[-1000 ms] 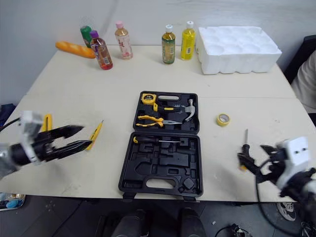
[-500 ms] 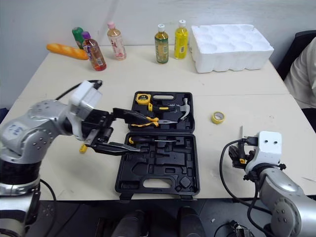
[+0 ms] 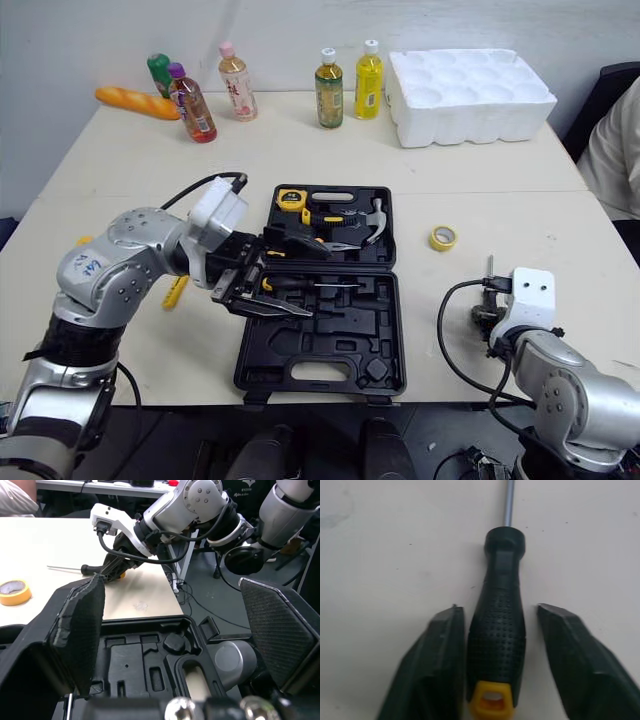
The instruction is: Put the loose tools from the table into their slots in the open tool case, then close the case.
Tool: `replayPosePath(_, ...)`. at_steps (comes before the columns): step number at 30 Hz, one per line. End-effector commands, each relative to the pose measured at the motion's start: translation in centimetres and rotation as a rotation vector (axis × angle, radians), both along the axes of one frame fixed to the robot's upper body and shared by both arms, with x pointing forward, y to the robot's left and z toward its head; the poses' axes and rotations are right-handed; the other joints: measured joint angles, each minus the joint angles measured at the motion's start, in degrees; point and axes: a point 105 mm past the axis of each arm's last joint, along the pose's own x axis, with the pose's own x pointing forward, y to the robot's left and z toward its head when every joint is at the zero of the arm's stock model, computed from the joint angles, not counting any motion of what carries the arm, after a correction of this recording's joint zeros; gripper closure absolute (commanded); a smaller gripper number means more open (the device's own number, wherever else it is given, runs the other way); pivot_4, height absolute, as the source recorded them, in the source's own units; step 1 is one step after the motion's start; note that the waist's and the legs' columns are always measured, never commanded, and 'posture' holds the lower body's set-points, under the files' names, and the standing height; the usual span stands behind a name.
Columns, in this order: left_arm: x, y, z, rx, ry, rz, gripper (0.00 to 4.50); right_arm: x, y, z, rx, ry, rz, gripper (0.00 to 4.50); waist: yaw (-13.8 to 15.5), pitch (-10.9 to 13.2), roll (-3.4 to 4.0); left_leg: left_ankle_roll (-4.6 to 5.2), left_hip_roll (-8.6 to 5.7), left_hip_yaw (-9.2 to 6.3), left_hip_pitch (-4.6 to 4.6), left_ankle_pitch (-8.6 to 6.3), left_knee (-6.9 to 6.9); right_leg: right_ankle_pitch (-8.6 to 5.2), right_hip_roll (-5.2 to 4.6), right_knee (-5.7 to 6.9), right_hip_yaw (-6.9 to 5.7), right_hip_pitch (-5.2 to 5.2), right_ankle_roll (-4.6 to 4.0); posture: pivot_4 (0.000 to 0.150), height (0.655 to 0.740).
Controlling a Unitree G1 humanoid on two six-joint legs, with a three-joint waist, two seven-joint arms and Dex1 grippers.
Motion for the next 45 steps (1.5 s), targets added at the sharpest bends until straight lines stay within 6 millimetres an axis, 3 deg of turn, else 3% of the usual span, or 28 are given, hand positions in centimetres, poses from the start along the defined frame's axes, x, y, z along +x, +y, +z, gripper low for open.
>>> replayPosePath(1,0.0,0.0,0.9,-0.008,-0.055,-0.003,0.00,-0.4,-0.5,0.5,-0.030,-0.030,-0.029,3.48,0.00,0.00,0.00,0.00,0.00,0.00,0.00,0.00,0.01,0.01,0.00,0.00,0.00,0.01,0.02,0.150,0.7400)
replayPosePath(4,0.4,0.2,0.7,0.003,-0.064,0.020,0.00,0.0,0.1,2.6,-0.106,-0.125,0.080,3.48,0.04,0.00,0.00,0.00,0.00,0.00,0.00,0.00,0.02,0.01,0.00,-0.01,0.00,0.01,0.02,0.150,0.7400)
replayPosePath(8,0.9,1.5,-0.1,0.038,-0.057,0.086,0.00,0.1,3.4,4.7,-0.123,-0.186,0.402,3.48,-0.20,0.01,0.02,0.05,-0.04,0.00,-0.04,-0.03,0.07,0.03,0.01,-0.04,0.02,0.01,0.06,0.150,0.7400)
replayPosePath(13,1.6,5.4,-2.7,0.176,-0.099,0.235,0.00,-0.9,9.0,7.7,-0.092,-0.186,0.955,3.48,-0.62,0.10,0.06,0.05,0.05,-0.01,0.15,-0.04,0.03,0.03,0.25,-0.02,0.40,-0.03,0.06,0.150,0.7400)
replayPosePath(16,1.7,7.3,-3.3,0.227,-0.086,0.296,0.00,-1.0,11.5,8.8,-0.091,-0.155,1.199,3.48,-0.18,0.23,-0.24,0.28,0.14,-0.29,0.18,-0.20,0.03,0.03,0.53,-0.11,0.59,-0.02,0.05,0.150,0.7400)
replayPosePath(22,1.6,8.7,-4.6,0.297,-0.081,0.335,0.00,0.7,14.8,8.1,-0.242,-0.050,1.534,3.48,0.03,0.23,-0.25,0.34,0.15,-0.32,0.02,-0.52,0.50,0.01,0.43,-0.13,0.70,-0.05,0.01,0.150,0.7400)
replayPosePath(28,1.6,8.3,-5.3,0.304,-0.081,0.331,0.00,2.2,15.9,6.8,-0.347,0.027,1.655,3.48,-0.14,0.23,-0.24,0.30,0.04,-0.27,-0.22,-0.51,0.75,0.07,0.21,-0.09,0.72,-0.09,0.12,0.150,0.7400)
replayPosePath(34,1.6,7.5,-5.6,0.284,-0.070,0.336,0.00,4.0,15.9,5.9,-0.422,0.061,1.650,3.48,-0.11,0.23,-0.24,0.28,0.03,-0.27,-0.25,-0.52,0.79,0.08,0.20,-0.06,0.69,-0.11,0.13,0.150,0.7400)
replayPosePath(45,1.9,7.4,-5.6,0.299,-0.087,0.333,0.00,4.2,15.7,4.8,-0.486,0.103,1.692,3.48,-0.14,0.23,-0.24,0.23,0.03,-0.25,-0.25,-0.51,0.80,0.08,0.22,0.01,0.68,-0.15,0.13,0.150,0.7400)
